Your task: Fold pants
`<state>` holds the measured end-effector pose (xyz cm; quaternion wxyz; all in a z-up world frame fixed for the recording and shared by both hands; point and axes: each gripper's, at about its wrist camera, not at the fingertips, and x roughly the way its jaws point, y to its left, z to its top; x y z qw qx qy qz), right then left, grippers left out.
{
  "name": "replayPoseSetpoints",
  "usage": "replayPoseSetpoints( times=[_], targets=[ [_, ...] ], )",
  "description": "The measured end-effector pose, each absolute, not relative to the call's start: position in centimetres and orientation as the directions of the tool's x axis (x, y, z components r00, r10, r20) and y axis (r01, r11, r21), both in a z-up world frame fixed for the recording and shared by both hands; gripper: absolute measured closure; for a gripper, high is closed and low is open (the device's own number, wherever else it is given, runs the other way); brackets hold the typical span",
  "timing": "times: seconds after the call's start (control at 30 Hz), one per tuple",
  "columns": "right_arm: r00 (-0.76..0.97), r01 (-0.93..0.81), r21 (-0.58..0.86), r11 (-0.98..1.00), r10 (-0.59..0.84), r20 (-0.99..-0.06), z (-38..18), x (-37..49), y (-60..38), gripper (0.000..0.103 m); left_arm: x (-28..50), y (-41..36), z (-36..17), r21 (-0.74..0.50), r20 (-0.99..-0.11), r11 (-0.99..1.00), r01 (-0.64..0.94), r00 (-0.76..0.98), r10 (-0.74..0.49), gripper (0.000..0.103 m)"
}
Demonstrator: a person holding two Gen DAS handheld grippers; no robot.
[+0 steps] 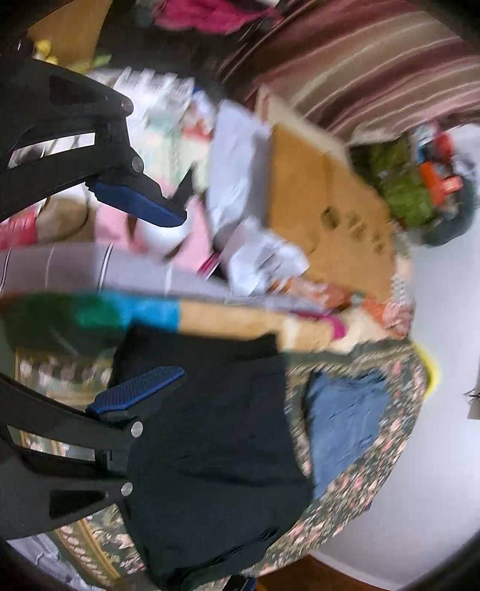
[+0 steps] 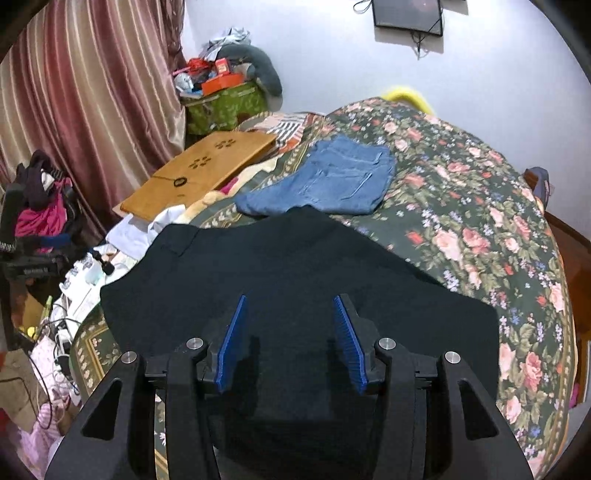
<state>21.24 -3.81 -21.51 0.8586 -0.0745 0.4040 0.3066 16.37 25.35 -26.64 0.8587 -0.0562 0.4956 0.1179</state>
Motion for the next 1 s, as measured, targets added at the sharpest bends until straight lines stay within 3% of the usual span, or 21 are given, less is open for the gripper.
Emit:
replayPoseSetpoints(
  times=[0.23, 0.67, 1.0],
  targets=[
    [0.453, -0.578, 0.105, 0.809, 0.425, -0.784, -23.4, 21.6, -3.6, 0.054, 15.7, 23.5, -29.9, -0.148, -0.896, 0.951, -0.271, 0.444, -0.014, 0.025],
    [0.424, -0.581, 0.086, 0.809, 0.391, -0.817, -25.7, 21.0, -4.1, 0.049, 13.7, 22.1, -30.6, -0.412, -0.854, 0.858, -0.307, 0.459, -0.246, 0.025],
    [0.424, -0.579, 0.094, 0.81, 0.397, -0.814, -25.8, 20.9, -4.0, 0.049, 16.5, 22.2, -33.0, -0.487, -0.831, 0.804, -0.34, 0.465, -0.306, 0.022]
  ],
)
